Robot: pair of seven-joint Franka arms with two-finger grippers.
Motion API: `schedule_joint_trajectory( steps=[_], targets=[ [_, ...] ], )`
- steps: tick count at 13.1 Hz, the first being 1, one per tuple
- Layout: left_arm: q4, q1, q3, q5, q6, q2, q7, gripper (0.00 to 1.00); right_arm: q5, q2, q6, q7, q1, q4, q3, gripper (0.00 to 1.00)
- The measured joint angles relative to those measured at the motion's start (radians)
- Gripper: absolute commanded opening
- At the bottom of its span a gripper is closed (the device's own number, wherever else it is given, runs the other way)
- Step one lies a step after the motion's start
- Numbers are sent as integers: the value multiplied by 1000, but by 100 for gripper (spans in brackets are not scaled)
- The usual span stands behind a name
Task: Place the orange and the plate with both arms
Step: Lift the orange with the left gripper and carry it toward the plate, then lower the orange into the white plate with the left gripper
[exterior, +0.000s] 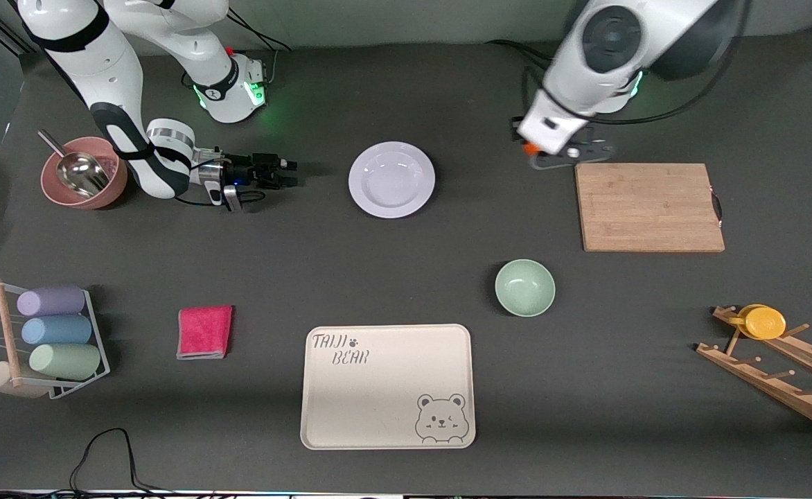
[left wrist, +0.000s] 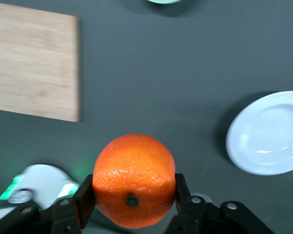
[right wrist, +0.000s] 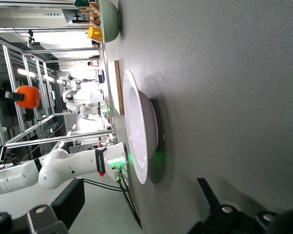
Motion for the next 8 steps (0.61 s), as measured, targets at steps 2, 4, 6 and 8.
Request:
schedule_joint_trajectory(
  steps=[2,4,6,8],
  targets=[
    [4,-32,-92,-2,111,64,-161,0,0,1,-3,6,0,0,-1,99],
    [43,-97,-120,0,156,132,-277,0,0,1,-3,7,0,0,-1,85],
    [93,-184,-123,30,201,211,-385,0,0,2,-3,8,-1,1,-2,71],
    [113,-265,-123,114,291,306,-502,0,0,5,-3,8,-1,3,-2,58]
  ],
)
